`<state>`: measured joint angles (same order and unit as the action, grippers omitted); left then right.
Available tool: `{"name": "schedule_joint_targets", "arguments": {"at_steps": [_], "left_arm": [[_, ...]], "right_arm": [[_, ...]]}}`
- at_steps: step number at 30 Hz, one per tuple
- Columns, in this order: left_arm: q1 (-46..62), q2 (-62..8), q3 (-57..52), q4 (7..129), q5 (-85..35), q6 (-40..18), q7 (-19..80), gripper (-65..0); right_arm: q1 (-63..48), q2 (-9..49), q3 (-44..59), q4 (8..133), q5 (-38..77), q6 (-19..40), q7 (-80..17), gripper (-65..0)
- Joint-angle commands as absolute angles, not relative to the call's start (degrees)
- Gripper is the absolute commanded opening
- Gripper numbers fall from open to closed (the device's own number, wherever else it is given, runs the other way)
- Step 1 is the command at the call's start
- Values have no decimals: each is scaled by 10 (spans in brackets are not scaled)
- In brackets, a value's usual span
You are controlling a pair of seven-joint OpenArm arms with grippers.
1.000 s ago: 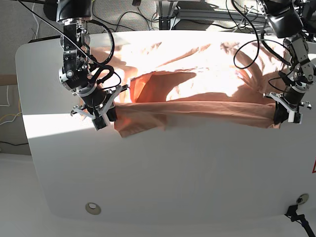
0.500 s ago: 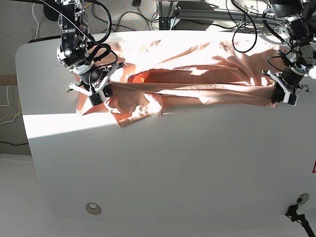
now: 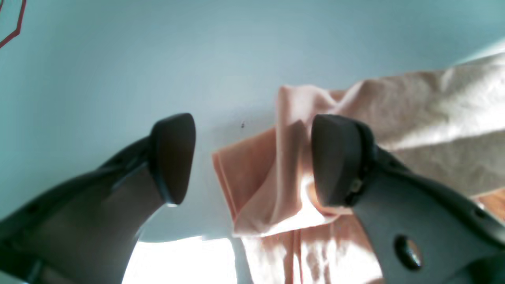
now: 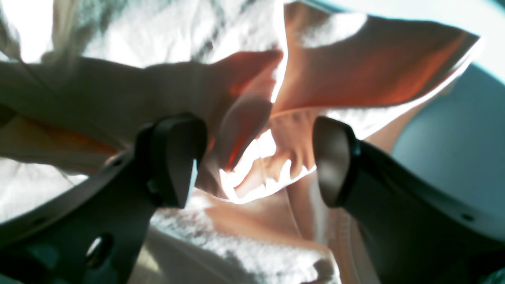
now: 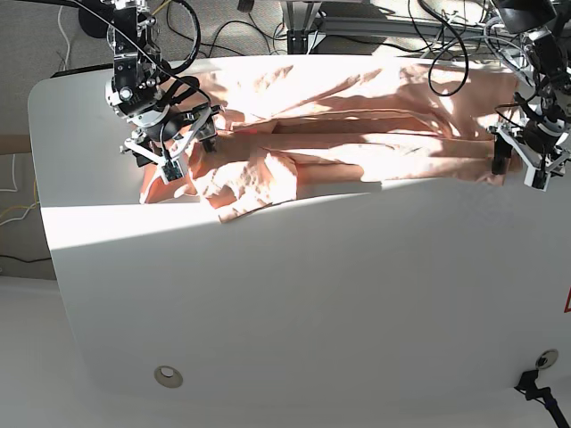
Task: Fold the T-shirt properly
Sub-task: 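Release the hem and press the folded shirt flat with both grippers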
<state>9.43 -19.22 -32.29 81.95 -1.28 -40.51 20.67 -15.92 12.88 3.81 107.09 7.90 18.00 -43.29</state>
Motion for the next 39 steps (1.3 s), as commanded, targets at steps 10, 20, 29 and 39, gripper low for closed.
{"name": "schedule_joint_targets", "arguments": {"at_steps": [10,20,29,39], "left_arm": [[64,-204,-313,960,-117,-400,323,-218],[128,-120,-291,974,-62,-400,332,-650],[156,-106,-257,902,-4,-400,332,-650],[32,-103,-256,784,29,-400,332,-650]], "right_arm": [[-108,107,63,1152,90,185,-400,-283],[-131,50,18,1109,90,185,-383,-650],[-174,50,17,1001,90,185,-337,-650],[-73,109,19,830,90,185,-264,-650]]}}
